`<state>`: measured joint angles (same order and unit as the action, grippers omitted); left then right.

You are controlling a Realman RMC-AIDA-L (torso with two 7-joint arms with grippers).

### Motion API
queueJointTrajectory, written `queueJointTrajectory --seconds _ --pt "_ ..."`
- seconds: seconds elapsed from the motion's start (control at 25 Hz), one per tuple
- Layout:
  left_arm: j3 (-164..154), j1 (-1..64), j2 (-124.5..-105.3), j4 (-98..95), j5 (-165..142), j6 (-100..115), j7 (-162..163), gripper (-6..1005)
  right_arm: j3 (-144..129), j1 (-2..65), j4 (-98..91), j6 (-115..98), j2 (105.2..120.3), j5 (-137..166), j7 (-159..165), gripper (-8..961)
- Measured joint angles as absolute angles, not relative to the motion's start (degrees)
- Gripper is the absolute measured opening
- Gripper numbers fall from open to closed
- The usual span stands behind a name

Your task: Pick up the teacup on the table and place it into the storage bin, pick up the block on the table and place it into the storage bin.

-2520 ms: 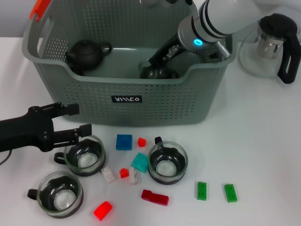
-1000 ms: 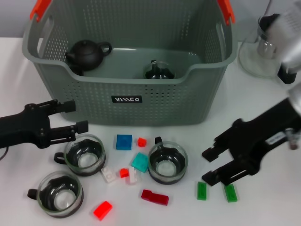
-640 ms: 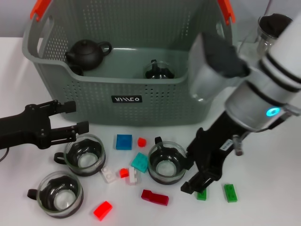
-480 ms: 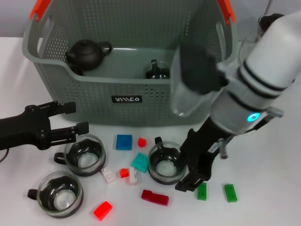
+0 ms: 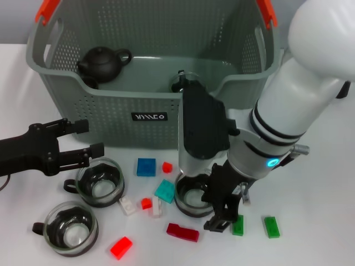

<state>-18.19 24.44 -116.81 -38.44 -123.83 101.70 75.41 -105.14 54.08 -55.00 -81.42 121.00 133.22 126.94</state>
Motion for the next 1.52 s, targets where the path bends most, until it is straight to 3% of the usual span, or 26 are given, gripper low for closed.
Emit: queueJointTrajectory --seconds 0.44,0.88,1.08,1.52 --pt "-18.19 24.43 -116.81 -38.45 -123.83 101.68 75.41 808 -108.34 53.68 -55.22 -78.42 120.97 132.51 129.50 510" --pt "-18.20 24.46 -116.81 -38.41 -123.84 101.60 75.41 808 -107.98 53.48 -55.65 -78.76 120.77 132.29 129.54 277" --pt "-18.18 24.26 -116.81 -38.46 -123.84 101.59 75.41 807 -103.44 51.10 -60.66 -81.60 120.52 131.89 128.91 61" --pt "-18.20 24.37 -116.75 -38.68 -123.84 101.80 75.41 809 -70.42 43.12 -74.90 -107.50 120.15 112.24 117.17 56"
